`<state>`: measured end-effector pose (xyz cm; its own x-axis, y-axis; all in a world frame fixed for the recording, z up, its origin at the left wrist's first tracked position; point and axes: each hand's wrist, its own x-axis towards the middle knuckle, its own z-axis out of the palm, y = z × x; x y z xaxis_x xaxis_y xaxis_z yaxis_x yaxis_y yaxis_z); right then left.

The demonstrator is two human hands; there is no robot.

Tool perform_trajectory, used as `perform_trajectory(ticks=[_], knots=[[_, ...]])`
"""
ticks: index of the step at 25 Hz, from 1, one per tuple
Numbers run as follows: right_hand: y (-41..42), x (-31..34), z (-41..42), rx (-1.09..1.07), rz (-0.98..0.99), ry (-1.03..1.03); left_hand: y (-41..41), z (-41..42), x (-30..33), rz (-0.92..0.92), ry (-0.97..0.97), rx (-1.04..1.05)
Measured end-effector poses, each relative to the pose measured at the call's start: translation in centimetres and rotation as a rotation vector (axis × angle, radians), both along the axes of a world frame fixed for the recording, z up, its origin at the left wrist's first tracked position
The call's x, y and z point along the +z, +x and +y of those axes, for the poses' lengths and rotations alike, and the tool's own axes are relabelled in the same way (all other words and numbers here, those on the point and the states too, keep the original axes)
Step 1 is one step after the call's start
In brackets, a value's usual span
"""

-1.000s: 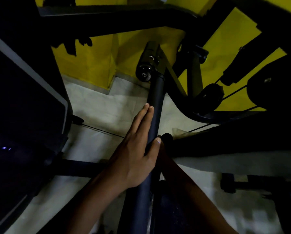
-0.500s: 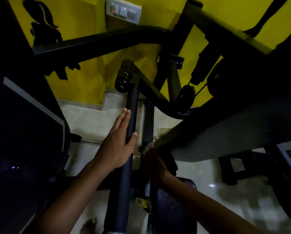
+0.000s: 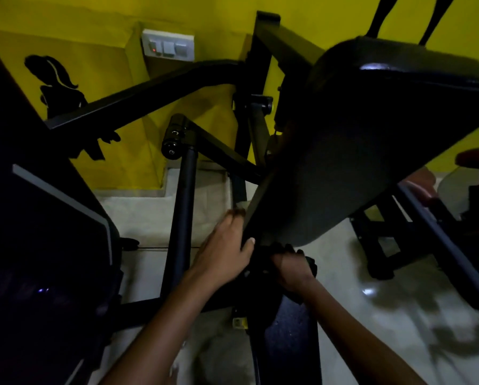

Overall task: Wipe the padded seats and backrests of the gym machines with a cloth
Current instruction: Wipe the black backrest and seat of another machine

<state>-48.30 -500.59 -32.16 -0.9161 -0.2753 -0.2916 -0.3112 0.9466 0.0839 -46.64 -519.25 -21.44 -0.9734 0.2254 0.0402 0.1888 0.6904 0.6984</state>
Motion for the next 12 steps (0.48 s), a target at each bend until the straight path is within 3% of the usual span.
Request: perform_trajectory(ticks=[3, 7, 12], knots=[[1.2, -0.7, 2.7, -0.12, -0.021, -0.044, 1.6, 2.9, -3.0, -0.037, 0.004, -0.022], [3.2, -3.5, 5.8, -0.236, -0.077, -0.111, 3.8, 5.1, -9.9, -0.229, -0.047, -0.026], [4.0, -9.0, 8.3, -0.459, 0.045, -0.209, 3.6, 6.2, -18.9, -0.295, -0.148, -0.137]])
